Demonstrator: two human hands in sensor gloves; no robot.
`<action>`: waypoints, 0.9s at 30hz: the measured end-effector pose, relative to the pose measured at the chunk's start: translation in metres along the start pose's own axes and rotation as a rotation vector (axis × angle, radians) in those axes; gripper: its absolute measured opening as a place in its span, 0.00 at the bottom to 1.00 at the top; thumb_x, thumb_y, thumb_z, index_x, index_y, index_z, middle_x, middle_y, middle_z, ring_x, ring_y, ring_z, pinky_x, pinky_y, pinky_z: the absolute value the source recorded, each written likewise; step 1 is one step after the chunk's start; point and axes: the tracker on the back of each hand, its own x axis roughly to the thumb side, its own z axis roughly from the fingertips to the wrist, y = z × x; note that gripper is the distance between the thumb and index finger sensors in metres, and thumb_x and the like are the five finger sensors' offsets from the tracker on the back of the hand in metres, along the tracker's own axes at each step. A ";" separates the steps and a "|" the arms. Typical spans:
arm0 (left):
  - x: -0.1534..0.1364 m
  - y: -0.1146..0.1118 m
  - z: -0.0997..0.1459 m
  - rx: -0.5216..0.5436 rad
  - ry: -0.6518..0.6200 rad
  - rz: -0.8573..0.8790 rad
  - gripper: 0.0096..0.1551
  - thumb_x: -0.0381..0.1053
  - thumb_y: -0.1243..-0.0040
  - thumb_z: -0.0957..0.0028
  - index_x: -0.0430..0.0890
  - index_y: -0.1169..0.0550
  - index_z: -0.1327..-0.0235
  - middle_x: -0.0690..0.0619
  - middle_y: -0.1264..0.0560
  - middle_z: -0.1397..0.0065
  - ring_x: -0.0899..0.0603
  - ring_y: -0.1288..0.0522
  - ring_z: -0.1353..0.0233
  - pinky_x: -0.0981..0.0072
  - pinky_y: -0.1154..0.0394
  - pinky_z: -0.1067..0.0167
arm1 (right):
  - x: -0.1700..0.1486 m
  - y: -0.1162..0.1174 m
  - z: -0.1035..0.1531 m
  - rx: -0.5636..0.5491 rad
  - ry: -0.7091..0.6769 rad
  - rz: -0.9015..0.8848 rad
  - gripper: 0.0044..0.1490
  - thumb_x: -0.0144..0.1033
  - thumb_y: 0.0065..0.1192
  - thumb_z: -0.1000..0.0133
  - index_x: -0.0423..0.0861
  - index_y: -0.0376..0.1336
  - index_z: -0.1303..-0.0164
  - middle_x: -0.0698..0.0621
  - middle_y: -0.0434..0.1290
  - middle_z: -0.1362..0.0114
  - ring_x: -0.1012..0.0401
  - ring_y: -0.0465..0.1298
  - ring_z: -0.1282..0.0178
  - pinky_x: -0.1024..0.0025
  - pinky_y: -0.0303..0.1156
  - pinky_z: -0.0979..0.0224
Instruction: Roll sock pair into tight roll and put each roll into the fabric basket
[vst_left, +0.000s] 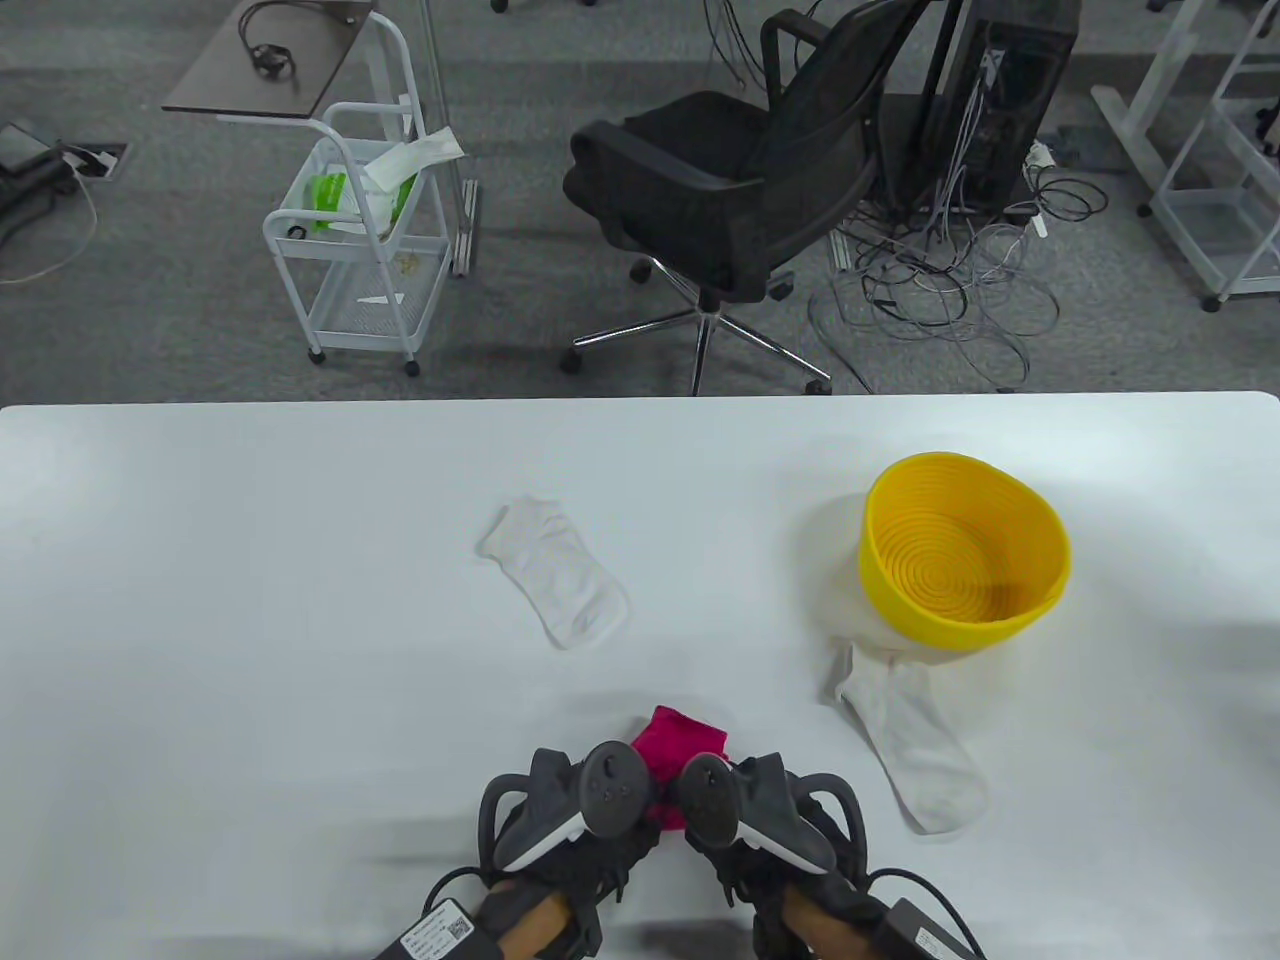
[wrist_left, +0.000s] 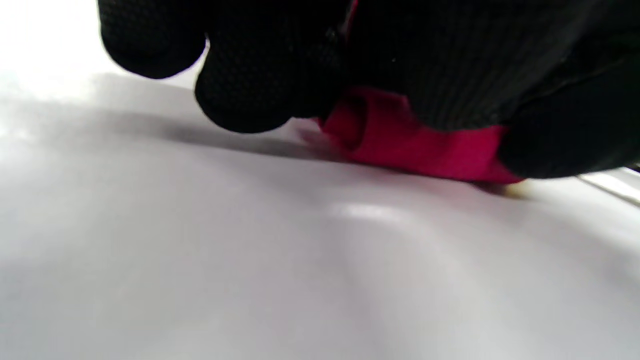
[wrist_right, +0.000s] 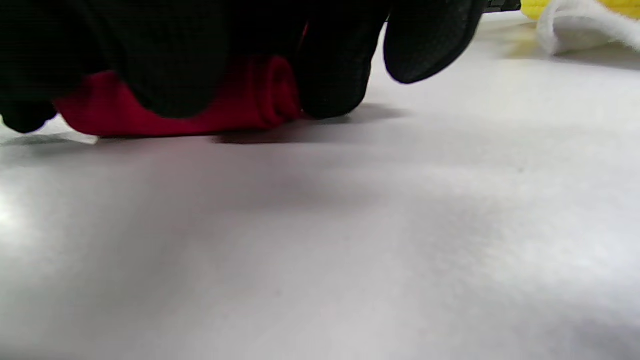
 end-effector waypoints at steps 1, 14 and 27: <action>0.000 -0.002 -0.001 -0.006 0.001 -0.006 0.32 0.60 0.30 0.63 0.55 0.18 0.43 0.49 0.21 0.38 0.45 0.19 0.50 0.49 0.26 0.46 | 0.000 0.000 0.000 0.000 0.001 -0.001 0.32 0.49 0.69 0.53 0.64 0.64 0.36 0.63 0.70 0.26 0.60 0.75 0.28 0.50 0.69 0.27; 0.005 -0.003 0.000 0.025 -0.027 -0.012 0.24 0.55 0.37 0.57 0.52 0.14 0.49 0.48 0.18 0.45 0.46 0.17 0.54 0.50 0.24 0.48 | 0.001 -0.024 0.016 -0.122 -0.097 -0.029 0.26 0.51 0.70 0.54 0.64 0.72 0.44 0.63 0.77 0.32 0.61 0.78 0.32 0.50 0.70 0.28; -0.004 0.005 0.001 -0.002 -0.003 0.071 0.28 0.60 0.37 0.59 0.54 0.15 0.46 0.48 0.18 0.44 0.44 0.17 0.53 0.49 0.24 0.48 | 0.000 -0.007 0.004 -0.024 -0.025 0.047 0.30 0.49 0.70 0.54 0.63 0.67 0.38 0.63 0.74 0.29 0.60 0.78 0.31 0.50 0.70 0.27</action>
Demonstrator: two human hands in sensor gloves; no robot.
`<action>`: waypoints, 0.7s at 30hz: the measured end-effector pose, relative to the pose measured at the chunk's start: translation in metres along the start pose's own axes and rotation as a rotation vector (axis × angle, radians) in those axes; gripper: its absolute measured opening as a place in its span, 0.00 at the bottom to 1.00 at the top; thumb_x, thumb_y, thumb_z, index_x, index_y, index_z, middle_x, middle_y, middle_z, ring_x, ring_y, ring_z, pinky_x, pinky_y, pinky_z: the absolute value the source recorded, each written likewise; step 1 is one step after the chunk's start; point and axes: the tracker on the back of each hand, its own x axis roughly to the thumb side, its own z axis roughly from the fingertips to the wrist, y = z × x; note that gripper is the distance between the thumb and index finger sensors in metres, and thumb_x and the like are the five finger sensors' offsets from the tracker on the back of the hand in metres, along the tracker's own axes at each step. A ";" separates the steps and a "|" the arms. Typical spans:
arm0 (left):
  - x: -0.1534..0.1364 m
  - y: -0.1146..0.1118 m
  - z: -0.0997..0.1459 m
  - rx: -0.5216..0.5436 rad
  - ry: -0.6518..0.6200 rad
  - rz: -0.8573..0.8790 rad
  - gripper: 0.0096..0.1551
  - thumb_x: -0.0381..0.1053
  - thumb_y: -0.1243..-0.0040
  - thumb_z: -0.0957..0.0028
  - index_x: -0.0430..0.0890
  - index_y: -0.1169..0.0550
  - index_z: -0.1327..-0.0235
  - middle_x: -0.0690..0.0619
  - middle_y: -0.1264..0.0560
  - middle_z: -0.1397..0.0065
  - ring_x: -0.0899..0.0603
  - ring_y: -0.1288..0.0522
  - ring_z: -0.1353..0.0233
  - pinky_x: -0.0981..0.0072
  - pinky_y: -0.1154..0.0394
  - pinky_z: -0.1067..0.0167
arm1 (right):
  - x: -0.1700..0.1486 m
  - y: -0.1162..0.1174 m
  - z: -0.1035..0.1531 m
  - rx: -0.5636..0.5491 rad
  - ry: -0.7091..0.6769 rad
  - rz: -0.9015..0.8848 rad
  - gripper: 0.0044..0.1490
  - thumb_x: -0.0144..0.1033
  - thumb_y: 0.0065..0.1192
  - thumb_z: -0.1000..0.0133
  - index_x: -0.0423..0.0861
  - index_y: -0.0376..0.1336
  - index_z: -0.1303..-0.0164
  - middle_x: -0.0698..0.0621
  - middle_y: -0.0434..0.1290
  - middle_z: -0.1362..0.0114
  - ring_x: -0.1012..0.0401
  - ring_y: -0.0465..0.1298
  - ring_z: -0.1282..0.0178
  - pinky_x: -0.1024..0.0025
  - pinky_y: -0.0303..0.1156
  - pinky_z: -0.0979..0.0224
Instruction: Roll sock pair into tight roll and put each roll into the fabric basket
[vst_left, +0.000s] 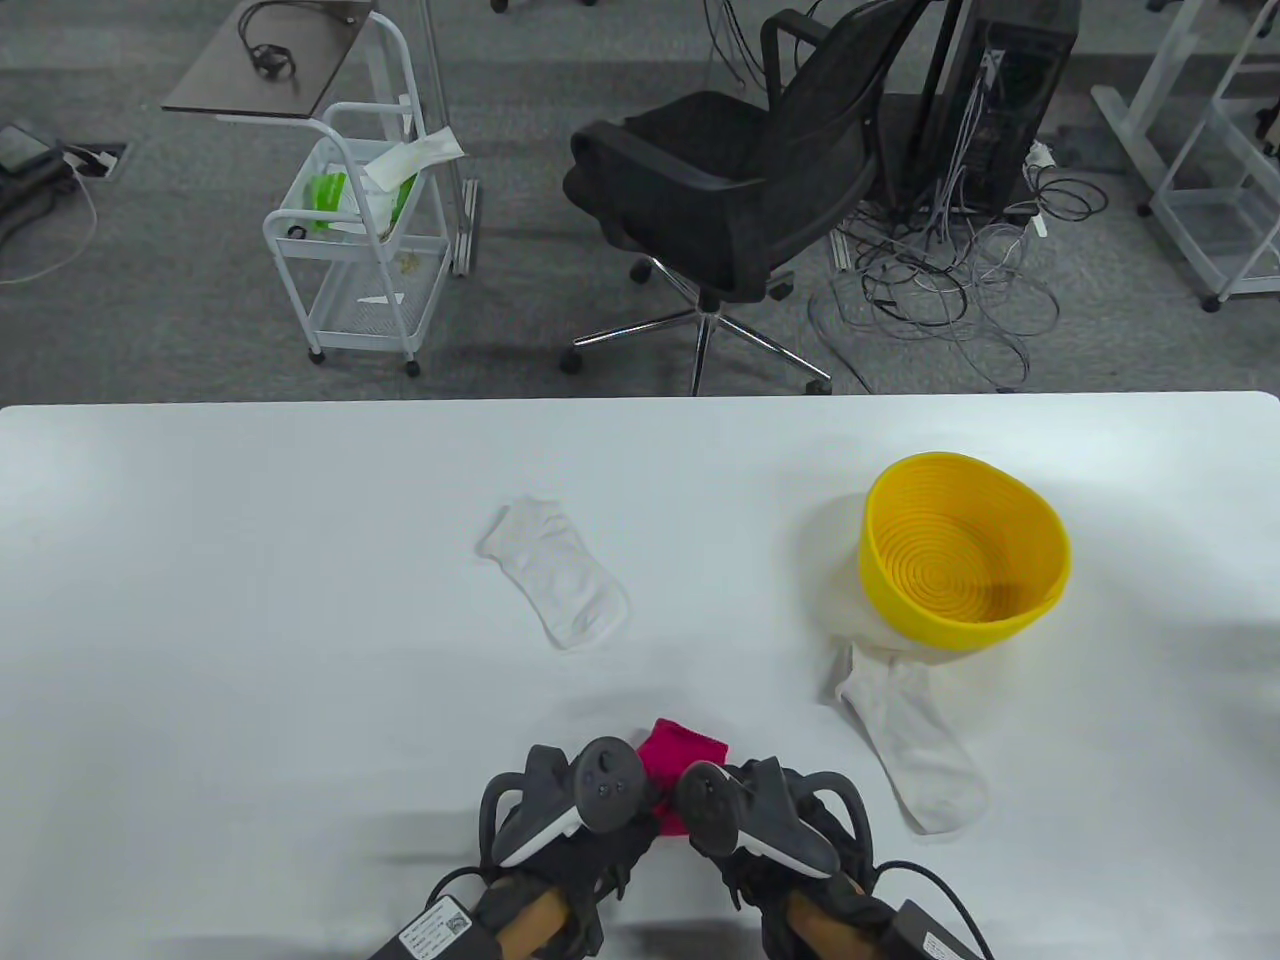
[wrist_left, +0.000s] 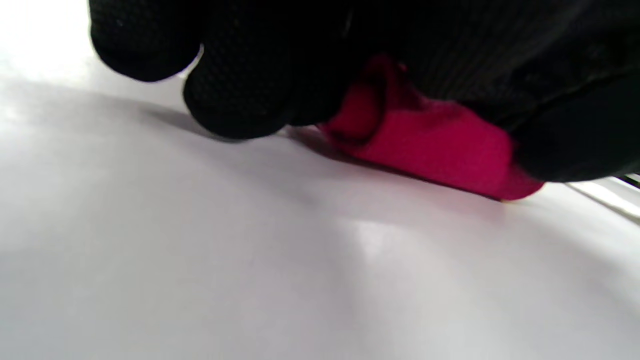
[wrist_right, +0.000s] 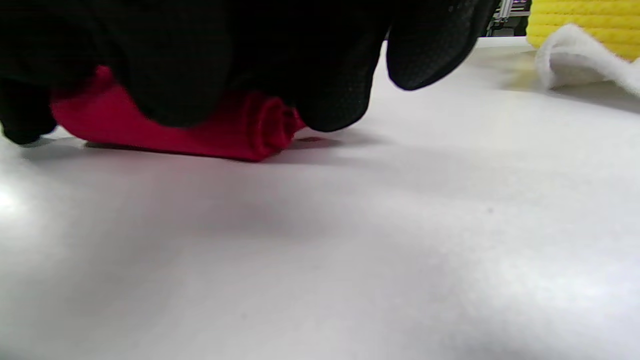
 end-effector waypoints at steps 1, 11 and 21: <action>0.000 0.002 0.001 0.009 0.002 -0.002 0.28 0.60 0.37 0.59 0.55 0.15 0.46 0.48 0.18 0.43 0.44 0.17 0.53 0.49 0.24 0.48 | 0.000 0.000 -0.001 0.004 0.003 -0.005 0.30 0.48 0.70 0.53 0.63 0.67 0.38 0.63 0.74 0.29 0.60 0.78 0.31 0.50 0.70 0.27; 0.006 0.014 0.012 0.078 -0.021 -0.034 0.28 0.61 0.35 0.60 0.57 0.15 0.46 0.48 0.19 0.42 0.44 0.17 0.52 0.48 0.25 0.47 | -0.005 0.002 -0.004 0.017 0.040 -0.073 0.29 0.47 0.69 0.53 0.64 0.67 0.39 0.63 0.74 0.29 0.60 0.79 0.34 0.50 0.71 0.29; 0.000 -0.010 -0.005 -0.017 0.011 -0.096 0.45 0.72 0.41 0.65 0.52 0.25 0.35 0.47 0.23 0.39 0.44 0.21 0.51 0.47 0.27 0.45 | -0.013 0.002 -0.008 0.039 0.089 -0.187 0.27 0.45 0.69 0.53 0.64 0.69 0.41 0.63 0.75 0.31 0.61 0.80 0.36 0.50 0.71 0.29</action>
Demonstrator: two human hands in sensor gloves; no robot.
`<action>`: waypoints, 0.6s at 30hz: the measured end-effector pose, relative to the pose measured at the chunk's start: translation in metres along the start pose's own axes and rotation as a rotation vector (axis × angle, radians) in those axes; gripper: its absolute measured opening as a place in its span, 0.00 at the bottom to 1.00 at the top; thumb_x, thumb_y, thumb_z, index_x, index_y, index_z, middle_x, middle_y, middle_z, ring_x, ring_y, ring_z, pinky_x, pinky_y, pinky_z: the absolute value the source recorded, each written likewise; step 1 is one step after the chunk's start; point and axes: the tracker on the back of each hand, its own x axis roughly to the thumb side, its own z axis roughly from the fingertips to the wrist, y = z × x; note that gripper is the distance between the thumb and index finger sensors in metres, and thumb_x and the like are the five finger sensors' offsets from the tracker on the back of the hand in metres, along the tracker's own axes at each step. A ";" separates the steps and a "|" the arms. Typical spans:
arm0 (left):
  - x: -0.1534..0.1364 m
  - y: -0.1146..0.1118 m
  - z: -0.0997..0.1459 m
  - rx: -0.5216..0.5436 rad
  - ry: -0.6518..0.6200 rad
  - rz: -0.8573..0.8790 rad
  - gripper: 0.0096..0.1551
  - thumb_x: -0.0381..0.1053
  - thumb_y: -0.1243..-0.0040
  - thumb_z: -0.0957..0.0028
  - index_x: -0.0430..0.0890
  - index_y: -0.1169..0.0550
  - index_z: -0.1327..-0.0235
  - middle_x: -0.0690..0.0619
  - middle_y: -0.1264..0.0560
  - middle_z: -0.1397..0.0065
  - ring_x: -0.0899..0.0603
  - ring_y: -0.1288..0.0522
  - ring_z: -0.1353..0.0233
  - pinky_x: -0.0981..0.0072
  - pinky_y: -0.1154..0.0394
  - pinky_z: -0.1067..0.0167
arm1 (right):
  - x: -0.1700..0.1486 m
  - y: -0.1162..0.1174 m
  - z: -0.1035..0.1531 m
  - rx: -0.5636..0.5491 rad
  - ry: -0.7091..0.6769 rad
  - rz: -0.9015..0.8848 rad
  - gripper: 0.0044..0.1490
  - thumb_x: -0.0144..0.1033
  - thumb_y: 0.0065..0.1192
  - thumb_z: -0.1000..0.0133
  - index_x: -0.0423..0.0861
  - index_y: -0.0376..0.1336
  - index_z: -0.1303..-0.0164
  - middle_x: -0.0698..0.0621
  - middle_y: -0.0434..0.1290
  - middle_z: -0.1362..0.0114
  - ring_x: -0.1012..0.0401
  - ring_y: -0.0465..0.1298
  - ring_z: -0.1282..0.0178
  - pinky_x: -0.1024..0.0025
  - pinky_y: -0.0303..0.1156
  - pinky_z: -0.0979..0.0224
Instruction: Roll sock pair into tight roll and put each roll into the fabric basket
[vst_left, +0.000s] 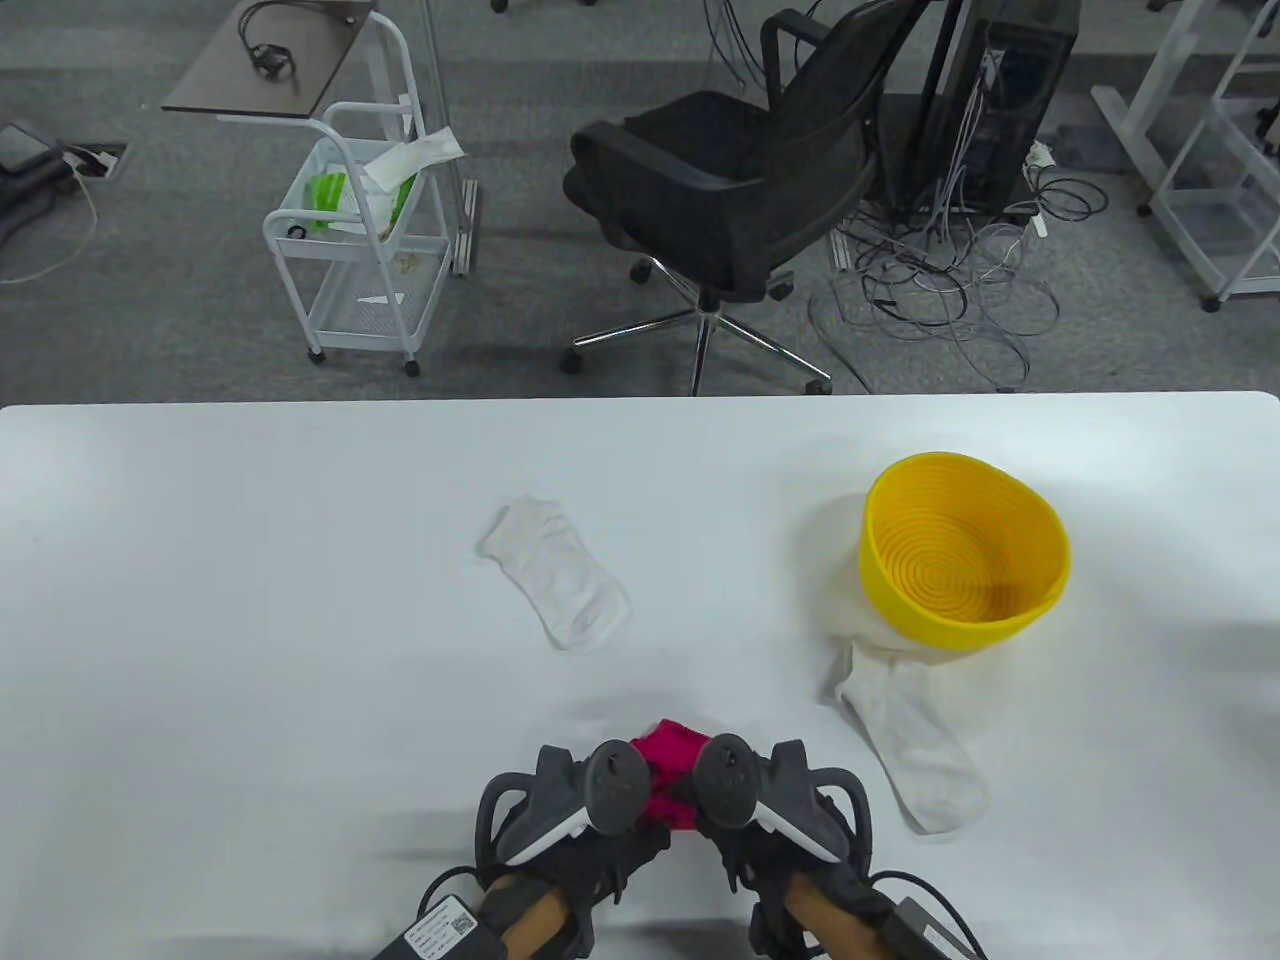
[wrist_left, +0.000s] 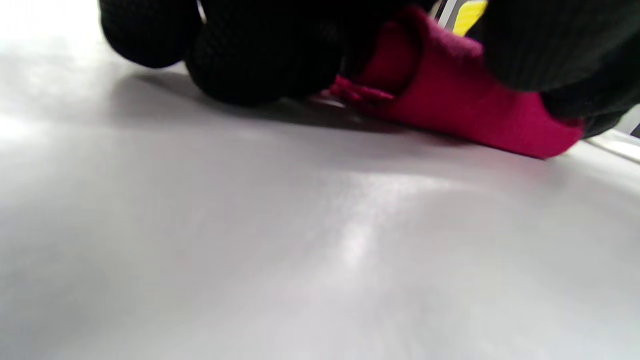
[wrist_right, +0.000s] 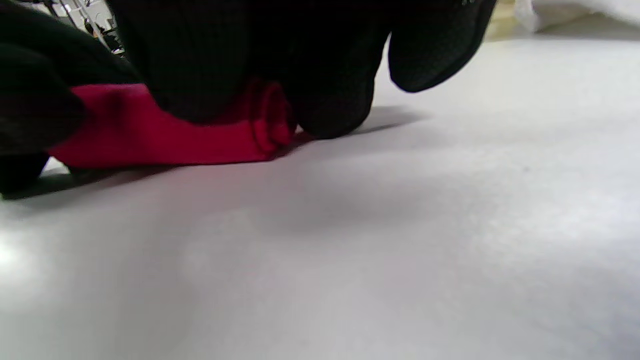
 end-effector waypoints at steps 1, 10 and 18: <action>0.001 0.000 0.000 -0.014 0.001 -0.004 0.45 0.72 0.41 0.66 0.52 0.26 0.35 0.47 0.23 0.39 0.44 0.21 0.51 0.47 0.28 0.44 | 0.000 0.000 0.000 -0.001 0.003 -0.004 0.27 0.45 0.69 0.52 0.64 0.69 0.41 0.63 0.75 0.31 0.61 0.80 0.36 0.50 0.71 0.29; 0.003 0.000 0.000 0.050 0.000 -0.037 0.32 0.61 0.42 0.59 0.53 0.21 0.40 0.50 0.20 0.44 0.45 0.19 0.54 0.48 0.26 0.46 | 0.000 -0.001 -0.001 -0.033 0.022 -0.004 0.25 0.45 0.67 0.51 0.64 0.70 0.42 0.62 0.77 0.33 0.62 0.81 0.38 0.50 0.72 0.30; 0.004 0.000 0.000 0.039 -0.008 -0.019 0.31 0.61 0.44 0.59 0.52 0.19 0.44 0.49 0.19 0.45 0.45 0.18 0.54 0.48 0.26 0.46 | 0.015 -0.019 0.019 -0.142 -0.119 0.053 0.25 0.47 0.71 0.54 0.64 0.72 0.45 0.63 0.78 0.34 0.61 0.80 0.36 0.50 0.71 0.29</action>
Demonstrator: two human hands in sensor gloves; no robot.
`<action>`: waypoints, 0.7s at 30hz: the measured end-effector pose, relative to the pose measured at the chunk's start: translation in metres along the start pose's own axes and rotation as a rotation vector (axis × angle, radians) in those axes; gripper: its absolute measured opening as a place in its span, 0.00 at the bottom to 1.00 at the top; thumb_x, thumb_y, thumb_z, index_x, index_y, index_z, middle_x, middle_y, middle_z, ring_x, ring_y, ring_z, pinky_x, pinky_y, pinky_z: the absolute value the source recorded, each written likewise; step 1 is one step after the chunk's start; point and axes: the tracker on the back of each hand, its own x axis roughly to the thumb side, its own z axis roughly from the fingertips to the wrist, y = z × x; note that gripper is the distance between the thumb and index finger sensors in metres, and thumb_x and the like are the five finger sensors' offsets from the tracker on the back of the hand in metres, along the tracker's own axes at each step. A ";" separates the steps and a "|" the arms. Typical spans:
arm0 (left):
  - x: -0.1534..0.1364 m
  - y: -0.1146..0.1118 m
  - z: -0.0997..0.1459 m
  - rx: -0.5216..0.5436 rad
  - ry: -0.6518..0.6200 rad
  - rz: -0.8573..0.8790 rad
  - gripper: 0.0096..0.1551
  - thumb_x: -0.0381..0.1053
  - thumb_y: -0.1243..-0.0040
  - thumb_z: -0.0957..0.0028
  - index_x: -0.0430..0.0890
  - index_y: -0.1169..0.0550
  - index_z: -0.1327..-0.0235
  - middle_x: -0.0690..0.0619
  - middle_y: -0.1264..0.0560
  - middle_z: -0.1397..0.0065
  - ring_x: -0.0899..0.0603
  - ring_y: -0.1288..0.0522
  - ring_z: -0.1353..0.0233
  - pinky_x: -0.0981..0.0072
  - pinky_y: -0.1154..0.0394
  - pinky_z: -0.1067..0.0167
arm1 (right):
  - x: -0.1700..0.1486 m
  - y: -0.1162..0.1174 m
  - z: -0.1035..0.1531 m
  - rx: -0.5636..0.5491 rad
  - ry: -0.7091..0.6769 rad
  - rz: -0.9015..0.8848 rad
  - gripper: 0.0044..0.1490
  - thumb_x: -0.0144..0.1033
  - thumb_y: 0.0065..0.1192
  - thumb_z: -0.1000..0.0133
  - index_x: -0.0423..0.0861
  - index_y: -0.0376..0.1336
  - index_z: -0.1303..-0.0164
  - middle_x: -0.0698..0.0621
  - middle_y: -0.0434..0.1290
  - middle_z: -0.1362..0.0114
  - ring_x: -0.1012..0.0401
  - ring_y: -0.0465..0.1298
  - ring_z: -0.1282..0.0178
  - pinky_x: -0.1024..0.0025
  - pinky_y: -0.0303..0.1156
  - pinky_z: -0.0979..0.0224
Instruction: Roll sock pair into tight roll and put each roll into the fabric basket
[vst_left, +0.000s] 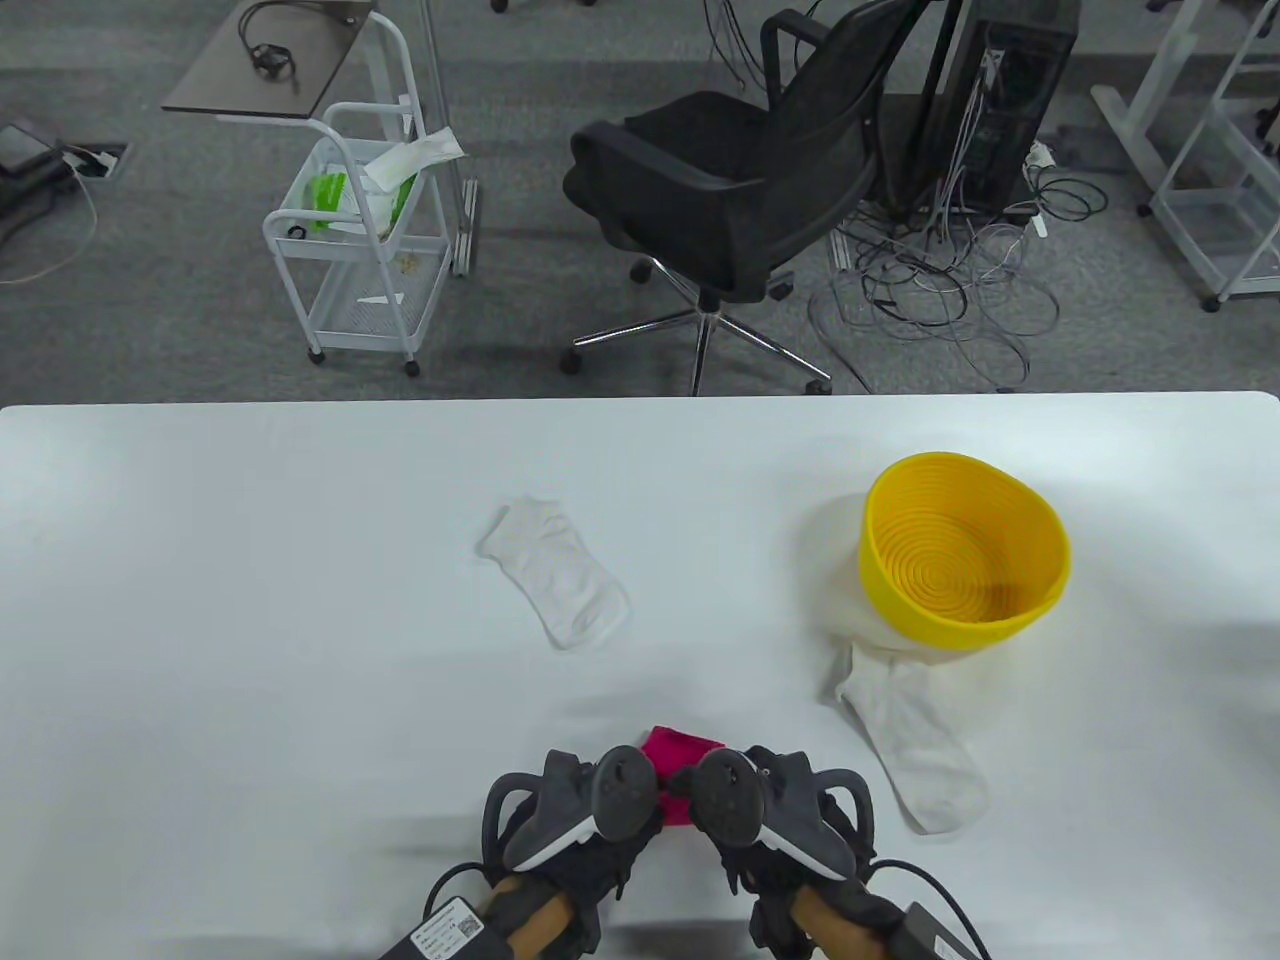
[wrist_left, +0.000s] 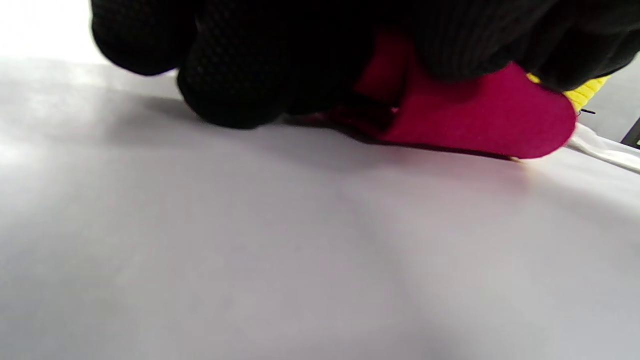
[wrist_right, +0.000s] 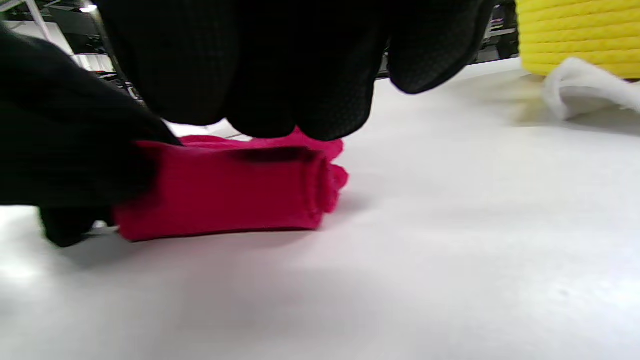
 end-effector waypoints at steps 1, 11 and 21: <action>0.000 0.000 0.000 -0.002 0.001 0.004 0.31 0.62 0.44 0.59 0.52 0.19 0.44 0.49 0.19 0.45 0.45 0.18 0.54 0.48 0.26 0.46 | 0.002 0.002 0.000 0.011 -0.004 0.023 0.25 0.48 0.71 0.54 0.64 0.72 0.45 0.63 0.78 0.34 0.61 0.80 0.35 0.49 0.71 0.29; -0.008 0.023 0.006 0.073 0.033 0.095 0.30 0.62 0.39 0.60 0.53 0.16 0.46 0.48 0.17 0.45 0.45 0.16 0.55 0.48 0.24 0.48 | -0.006 0.018 -0.009 0.112 0.051 0.044 0.31 0.49 0.72 0.54 0.67 0.66 0.39 0.65 0.72 0.27 0.60 0.76 0.29 0.48 0.68 0.26; -0.001 0.008 0.002 -0.008 -0.012 -0.021 0.38 0.63 0.31 0.64 0.58 0.24 0.36 0.52 0.23 0.37 0.46 0.19 0.48 0.48 0.27 0.43 | -0.007 0.026 -0.012 0.110 0.083 0.079 0.36 0.50 0.72 0.54 0.67 0.61 0.34 0.65 0.68 0.24 0.59 0.74 0.27 0.48 0.68 0.26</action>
